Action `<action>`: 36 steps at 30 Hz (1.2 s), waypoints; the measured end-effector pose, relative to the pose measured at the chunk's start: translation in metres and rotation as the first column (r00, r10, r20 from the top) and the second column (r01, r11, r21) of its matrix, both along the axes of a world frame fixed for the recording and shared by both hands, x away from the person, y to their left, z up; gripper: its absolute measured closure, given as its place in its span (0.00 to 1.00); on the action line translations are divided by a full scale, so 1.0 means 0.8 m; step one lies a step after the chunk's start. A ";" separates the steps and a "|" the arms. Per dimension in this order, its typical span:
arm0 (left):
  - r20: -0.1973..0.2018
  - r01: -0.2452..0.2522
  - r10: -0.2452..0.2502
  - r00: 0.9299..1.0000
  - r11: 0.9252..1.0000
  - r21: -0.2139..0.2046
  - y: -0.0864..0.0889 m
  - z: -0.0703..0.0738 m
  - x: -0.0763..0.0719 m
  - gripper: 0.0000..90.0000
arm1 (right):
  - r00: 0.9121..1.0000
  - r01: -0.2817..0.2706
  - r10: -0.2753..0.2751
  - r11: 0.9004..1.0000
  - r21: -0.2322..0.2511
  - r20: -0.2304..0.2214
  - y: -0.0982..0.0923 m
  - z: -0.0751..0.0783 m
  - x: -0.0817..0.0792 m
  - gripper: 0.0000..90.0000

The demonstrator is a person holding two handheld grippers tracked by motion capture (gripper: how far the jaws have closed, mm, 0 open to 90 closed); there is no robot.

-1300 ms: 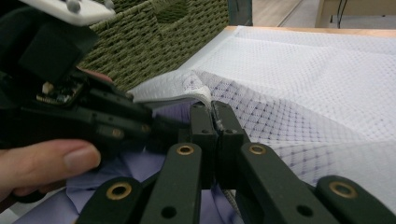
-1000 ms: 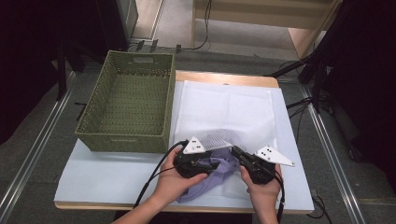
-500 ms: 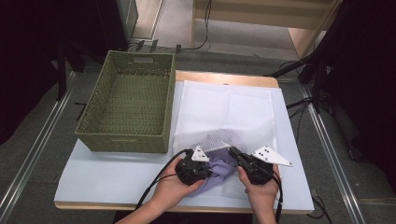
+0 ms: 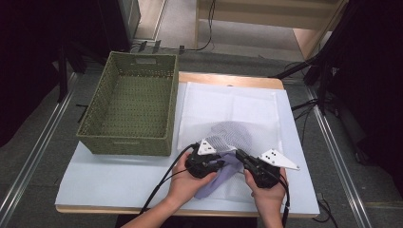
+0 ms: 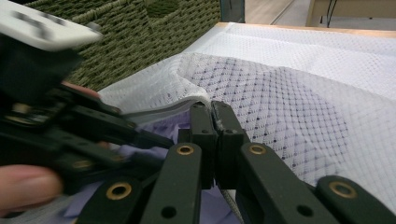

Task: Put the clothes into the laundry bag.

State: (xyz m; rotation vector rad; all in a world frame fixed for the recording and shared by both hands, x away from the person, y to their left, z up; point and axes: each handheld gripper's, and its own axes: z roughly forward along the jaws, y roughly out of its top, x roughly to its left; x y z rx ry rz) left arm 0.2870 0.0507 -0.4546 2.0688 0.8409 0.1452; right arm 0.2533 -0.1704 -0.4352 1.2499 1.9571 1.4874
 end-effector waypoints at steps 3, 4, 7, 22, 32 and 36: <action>0.029 0.044 -0.044 0.999 0.999 -0.002 0.012 0.018 -0.016 0.59 | 1.000 0.001 -0.001 1.000 0.000 0.006 -0.002 0.000 0.001 0.99; 0.032 0.050 -0.050 0.998 0.999 -0.001 0.017 0.023 -0.022 0.57 | 1.000 0.002 -0.002 1.000 0.000 0.005 -0.002 0.000 0.002 0.99; 0.022 0.068 -0.068 0.997 0.998 0.003 0.028 0.027 -0.036 0.51 | 1.000 0.003 -0.003 1.000 0.002 -0.001 0.000 -0.001 0.002 0.99; -0.040 0.041 -0.035 0.999 0.986 0.160 -0.005 -0.004 -0.020 0.97 | 1.000 -0.009 0.009 1.000 0.000 0.000 0.004 -0.001 0.001 0.99; 0.029 -0.099 0.097 0.995 0.993 0.068 -0.013 -0.017 0.007 0.91 | 1.000 0.001 -0.001 1.000 -0.001 -0.005 -0.003 -0.003 0.002 0.99; 0.001 -0.065 0.065 0.998 0.996 0.059 -0.002 -0.008 -0.002 0.76 | 1.000 0.005 -0.005 1.000 -0.003 -0.018 -0.005 -0.007 0.004 0.99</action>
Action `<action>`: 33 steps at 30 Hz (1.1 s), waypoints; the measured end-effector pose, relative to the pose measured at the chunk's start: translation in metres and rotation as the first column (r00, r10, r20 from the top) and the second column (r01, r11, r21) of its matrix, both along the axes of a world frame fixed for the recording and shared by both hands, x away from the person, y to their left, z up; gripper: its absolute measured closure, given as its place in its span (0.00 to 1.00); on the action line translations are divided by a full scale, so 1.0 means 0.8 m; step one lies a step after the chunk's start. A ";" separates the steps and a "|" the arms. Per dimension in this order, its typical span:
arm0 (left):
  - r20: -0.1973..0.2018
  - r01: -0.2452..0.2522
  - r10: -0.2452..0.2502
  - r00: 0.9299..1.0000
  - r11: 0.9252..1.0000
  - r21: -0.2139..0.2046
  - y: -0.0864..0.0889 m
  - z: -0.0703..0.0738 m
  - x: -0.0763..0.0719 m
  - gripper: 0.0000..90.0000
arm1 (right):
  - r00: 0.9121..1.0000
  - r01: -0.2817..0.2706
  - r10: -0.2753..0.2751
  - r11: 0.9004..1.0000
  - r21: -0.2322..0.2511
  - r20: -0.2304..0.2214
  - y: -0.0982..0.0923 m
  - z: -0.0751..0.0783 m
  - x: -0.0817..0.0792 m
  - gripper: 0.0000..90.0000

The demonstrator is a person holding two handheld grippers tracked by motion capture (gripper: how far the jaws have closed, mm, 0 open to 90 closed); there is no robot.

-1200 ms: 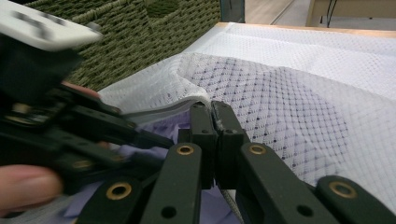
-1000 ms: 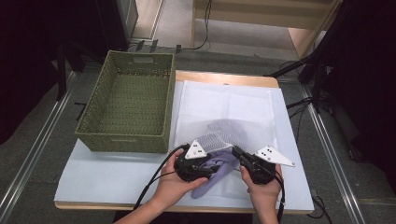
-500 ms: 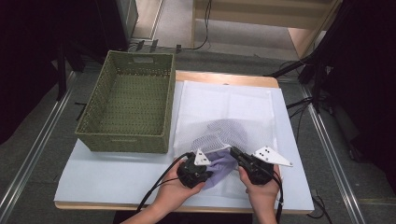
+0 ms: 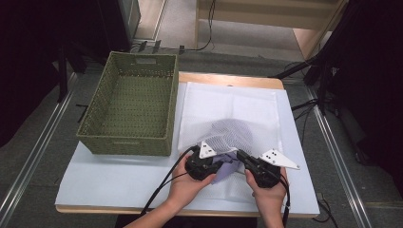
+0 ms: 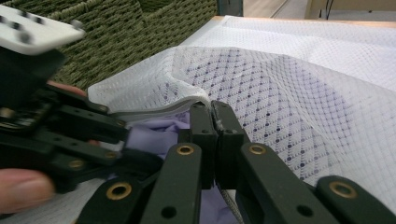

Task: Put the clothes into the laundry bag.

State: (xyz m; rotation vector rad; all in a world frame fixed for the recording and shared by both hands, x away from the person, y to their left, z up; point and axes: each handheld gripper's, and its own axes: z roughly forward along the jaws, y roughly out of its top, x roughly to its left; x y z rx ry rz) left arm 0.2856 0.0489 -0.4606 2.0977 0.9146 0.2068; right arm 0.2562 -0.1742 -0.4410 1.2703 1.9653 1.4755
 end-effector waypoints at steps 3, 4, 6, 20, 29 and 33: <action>-0.012 0.020 -0.021 1.000 0.999 -0.034 0.015 0.013 -0.009 0.66 | 1.000 0.002 -0.002 1.000 0.003 -0.001 0.000 0.000 0.000 0.99; -0.014 0.030 -0.030 0.999 0.998 -0.049 0.019 0.016 -0.012 0.63 | 1.000 0.002 -0.002 1.000 0.001 0.002 0.000 0.001 0.000 0.99; -0.016 0.072 -0.073 0.997 0.996 -0.060 0.029 0.021 -0.023 0.57 | 1.000 0.003 -0.003 1.000 0.000 0.003 -0.001 0.001 0.000 0.99; -0.038 0.060 -0.055 0.998 0.990 0.129 -0.012 -0.008 -0.030 0.89 | 1.000 -0.005 0.005 1.000 0.002 0.001 0.001 0.001 0.000 0.99; 0.044 -0.102 0.097 0.994 0.988 0.117 -0.038 -0.002 0.028 0.98 | 1.000 0.011 -0.011 1.000 -0.003 -0.011 0.000 0.002 0.000 0.99; 0.056 -0.127 0.122 0.991 0.987 0.103 -0.040 -0.012 0.037 0.95 | 0.999 0.023 -0.023 1.000 -0.013 -0.023 -0.002 -0.002 0.001 0.99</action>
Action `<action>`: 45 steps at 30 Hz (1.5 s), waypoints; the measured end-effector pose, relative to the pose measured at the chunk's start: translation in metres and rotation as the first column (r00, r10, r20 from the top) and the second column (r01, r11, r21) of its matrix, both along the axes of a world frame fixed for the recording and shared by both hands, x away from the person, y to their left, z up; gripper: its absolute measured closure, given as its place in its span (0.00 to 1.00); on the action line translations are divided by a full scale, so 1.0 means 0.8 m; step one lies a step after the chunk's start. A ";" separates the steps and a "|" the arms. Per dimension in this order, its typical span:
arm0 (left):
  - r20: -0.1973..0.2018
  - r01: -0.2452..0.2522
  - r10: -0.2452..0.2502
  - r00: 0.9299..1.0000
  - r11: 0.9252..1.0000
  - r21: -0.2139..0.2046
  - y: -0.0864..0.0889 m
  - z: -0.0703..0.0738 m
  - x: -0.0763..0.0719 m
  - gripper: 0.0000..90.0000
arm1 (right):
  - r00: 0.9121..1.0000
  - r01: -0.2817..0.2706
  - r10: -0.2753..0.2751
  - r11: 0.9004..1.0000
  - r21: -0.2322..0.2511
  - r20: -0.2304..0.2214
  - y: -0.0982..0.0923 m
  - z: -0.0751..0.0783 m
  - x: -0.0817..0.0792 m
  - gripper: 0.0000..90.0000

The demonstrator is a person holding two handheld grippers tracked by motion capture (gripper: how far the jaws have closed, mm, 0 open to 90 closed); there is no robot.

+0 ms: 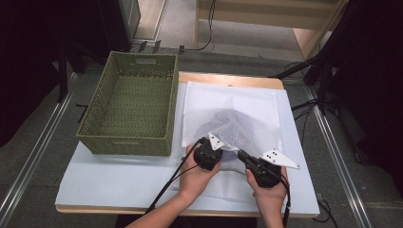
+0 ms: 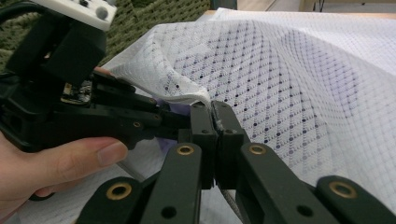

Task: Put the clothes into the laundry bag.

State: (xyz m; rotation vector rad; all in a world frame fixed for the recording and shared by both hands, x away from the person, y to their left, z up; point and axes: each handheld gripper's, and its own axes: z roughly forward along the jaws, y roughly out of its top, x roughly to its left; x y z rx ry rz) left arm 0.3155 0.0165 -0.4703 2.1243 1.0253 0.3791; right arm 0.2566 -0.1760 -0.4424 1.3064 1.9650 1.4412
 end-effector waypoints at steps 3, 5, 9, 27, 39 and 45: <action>-0.029 0.063 -0.063 0.998 0.998 -0.006 0.002 0.000 -0.009 0.81 | 1.000 0.006 -0.006 1.000 -0.003 -0.009 -0.002 -0.003 0.001 0.99; -0.036 0.103 -0.105 0.994 0.994 -0.038 0.011 0.007 -0.020 0.75 | 1.000 0.012 -0.012 1.000 -0.004 -0.018 -0.004 -0.005 0.003 0.99; -0.031 0.144 -0.146 0.989 0.988 -0.063 0.022 0.013 -0.035 0.66 | 1.000 0.015 -0.015 1.000 -0.007 -0.025 -0.003 -0.007 0.005 0.99; 0.089 0.050 -0.065 0.994 0.985 0.164 -0.030 -0.003 0.004 0.95 | 0.997 0.033 -0.034 0.999 -0.020 -0.065 -0.010 -0.021 0.011 0.99; 0.053 0.081 -0.083 0.995 0.996 0.038 -0.015 -0.005 0.012 0.76 | 0.997 0.036 -0.038 0.999 -0.029 -0.073 -0.008 -0.027 0.013 0.99; 0.037 0.136 -0.137 0.990 0.990 0.036 -0.008 -0.006 -0.008 0.73 | 0.997 0.041 -0.042 0.999 -0.020 -0.065 -0.009 -0.024 0.013 0.99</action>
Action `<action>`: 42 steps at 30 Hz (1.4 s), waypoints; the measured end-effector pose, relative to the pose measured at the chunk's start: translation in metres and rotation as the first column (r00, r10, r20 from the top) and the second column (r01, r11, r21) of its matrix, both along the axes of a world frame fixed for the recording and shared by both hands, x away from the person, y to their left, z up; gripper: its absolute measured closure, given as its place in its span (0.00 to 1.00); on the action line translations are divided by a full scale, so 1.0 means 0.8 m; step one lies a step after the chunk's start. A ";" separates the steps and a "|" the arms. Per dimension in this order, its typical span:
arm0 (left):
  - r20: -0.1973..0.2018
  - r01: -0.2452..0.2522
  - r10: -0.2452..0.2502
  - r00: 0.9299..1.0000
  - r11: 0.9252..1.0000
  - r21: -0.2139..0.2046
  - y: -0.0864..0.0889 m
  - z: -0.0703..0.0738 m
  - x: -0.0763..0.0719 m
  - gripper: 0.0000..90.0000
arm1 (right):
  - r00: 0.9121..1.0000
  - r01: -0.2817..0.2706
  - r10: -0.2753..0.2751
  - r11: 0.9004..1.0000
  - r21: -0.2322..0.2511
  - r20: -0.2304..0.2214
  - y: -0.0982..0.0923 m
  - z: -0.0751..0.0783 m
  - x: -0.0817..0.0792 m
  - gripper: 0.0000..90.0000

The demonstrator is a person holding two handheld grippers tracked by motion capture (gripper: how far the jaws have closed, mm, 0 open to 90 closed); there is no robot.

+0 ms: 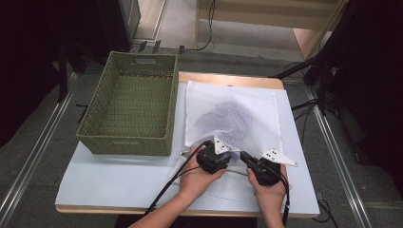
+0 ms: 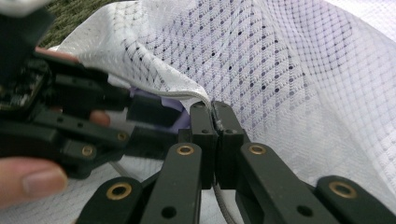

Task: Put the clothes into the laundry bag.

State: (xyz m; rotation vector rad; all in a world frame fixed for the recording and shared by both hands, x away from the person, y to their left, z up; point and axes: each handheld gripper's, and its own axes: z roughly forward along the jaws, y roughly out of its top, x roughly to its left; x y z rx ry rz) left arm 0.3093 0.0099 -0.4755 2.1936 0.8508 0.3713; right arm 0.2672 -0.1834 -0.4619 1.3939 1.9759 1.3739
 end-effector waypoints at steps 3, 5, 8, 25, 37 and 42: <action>0.005 -0.006 0.006 1.000 1.000 0.014 -0.004 0.000 0.005 0.85 | 1.000 0.006 -0.006 1.000 0.009 0.001 0.000 0.001 0.000 0.99; 0.004 -0.020 0.019 1.000 1.000 0.016 -0.007 0.000 0.011 0.94 | 1.000 0.008 -0.008 1.000 0.008 0.004 0.000 0.001 0.000 0.99; 0.011 -0.040 0.039 0.999 0.999 0.017 -0.014 0.000 0.020 0.99 | 1.000 0.008 -0.008 1.000 0.015 0.007 -0.002 0.001 0.001 0.99; 0.062 0.016 -0.011 0.998 0.997 -0.082 0.049 0.028 -0.021 0.81 | 1.000 0.008 -0.008 1.000 0.013 0.017 -0.002 0.006 -0.005 0.99; 0.065 -0.055 0.061 0.996 0.995 -0.083 0.179 0.032 -0.071 0.70 | 0.999 -0.024 0.024 1.000 -0.019 0.026 0.002 0.009 -0.033 0.99; 0.020 -0.087 0.089 0.996 0.991 -0.101 0.200 0.025 -0.073 0.65 | 0.999 -0.034 0.034 0.999 -0.032 0.001 0.003 -0.001 -0.034 0.99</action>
